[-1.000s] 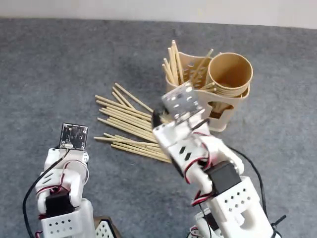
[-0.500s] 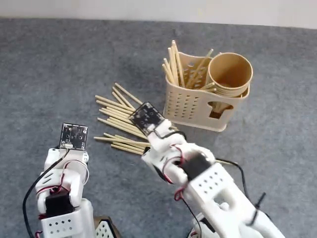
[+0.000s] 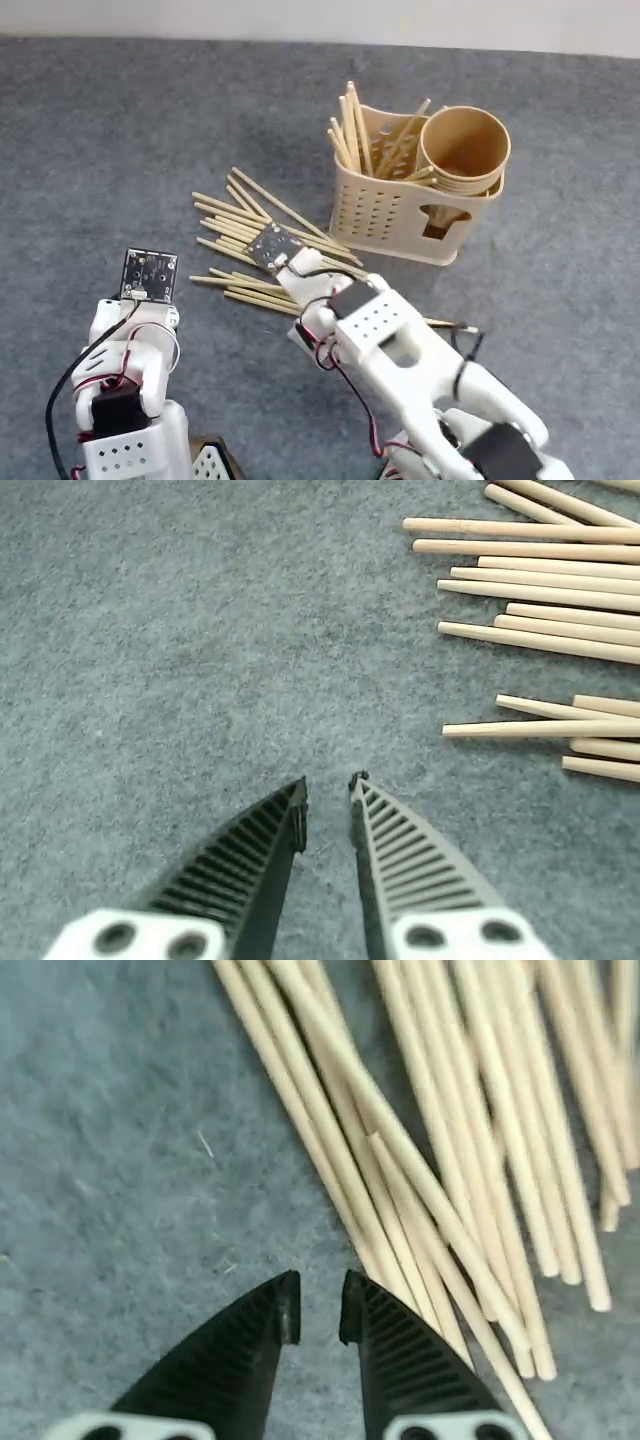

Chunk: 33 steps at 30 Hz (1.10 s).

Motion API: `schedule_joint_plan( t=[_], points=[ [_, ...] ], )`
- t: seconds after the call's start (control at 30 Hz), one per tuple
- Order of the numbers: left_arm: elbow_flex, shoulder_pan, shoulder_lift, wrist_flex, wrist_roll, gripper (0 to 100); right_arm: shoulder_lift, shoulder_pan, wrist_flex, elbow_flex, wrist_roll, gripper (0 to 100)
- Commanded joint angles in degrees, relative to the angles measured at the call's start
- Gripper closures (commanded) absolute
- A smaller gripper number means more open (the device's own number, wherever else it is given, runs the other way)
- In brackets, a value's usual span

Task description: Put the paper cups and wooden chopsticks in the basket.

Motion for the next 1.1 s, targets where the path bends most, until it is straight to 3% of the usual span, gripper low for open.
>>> schedule_joint_plan(
  t=[0.0, 0.77, 1.07],
  points=[
    [-0.5, -0.7, -0.6, -1.1, -0.5, 91, 3.0, 0.4, -0.6, -5.3, 1.5, 92.1],
    [-0.5, -0.7, -0.6, -1.0, -0.5, 91, 15.2, 2.8, -5.0, -11.1, 1.7, 92.1],
    [-0.5, -0.7, -0.6, -1.0, -0.5, 91, 15.3, -3.6, -2.3, -7.4, 9.8, 92.5]
  ],
)
